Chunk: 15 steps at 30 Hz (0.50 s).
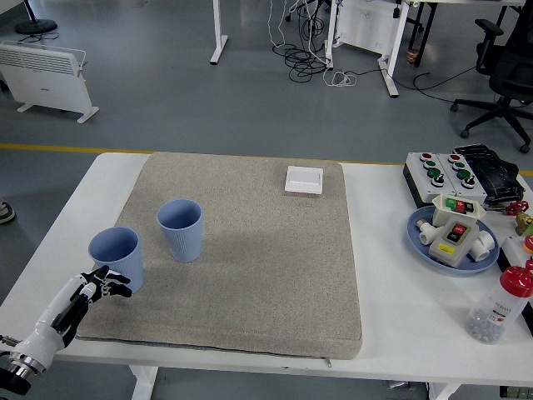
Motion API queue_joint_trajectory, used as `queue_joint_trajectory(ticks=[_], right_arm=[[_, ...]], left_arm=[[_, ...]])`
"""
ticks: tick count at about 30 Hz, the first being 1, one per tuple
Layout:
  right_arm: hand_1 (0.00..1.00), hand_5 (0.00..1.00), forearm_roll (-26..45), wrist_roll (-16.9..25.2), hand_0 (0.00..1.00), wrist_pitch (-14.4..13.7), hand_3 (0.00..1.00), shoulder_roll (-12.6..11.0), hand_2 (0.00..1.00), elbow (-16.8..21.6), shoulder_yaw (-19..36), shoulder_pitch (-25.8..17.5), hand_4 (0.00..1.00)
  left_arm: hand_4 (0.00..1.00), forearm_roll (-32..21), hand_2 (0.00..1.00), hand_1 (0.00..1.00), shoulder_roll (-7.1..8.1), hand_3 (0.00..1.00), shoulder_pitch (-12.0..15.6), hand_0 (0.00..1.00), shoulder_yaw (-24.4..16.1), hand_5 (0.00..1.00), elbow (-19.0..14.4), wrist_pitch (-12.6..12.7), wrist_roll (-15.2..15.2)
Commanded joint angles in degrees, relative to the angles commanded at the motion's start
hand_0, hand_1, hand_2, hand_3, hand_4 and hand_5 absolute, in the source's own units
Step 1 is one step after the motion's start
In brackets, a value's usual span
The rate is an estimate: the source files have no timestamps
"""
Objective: Push cup pick cup insert cup
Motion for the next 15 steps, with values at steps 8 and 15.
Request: queue_joint_trajectory(ticks=[8,15], right_arm=[[0.647,0.468,0.0,0.0,0.724,0.0,0.573,0.0,0.644,0.0,-0.1,0.1,0.119],[0.647,0.469,0.1,0.0,0.724,0.0,0.573,0.1,0.644,0.0,-0.1,0.1,0.119]], left_arm=[[0.587,1.0,0.503,0.518,0.86,0.508,-2.3,0.625,1.9,0.998,1.4,-0.2,0.3],[0.588,1.3,0.503,0.520,0.94,0.512,-5.1,0.626,4.4,0.998,4.1,-0.4,0.0]])
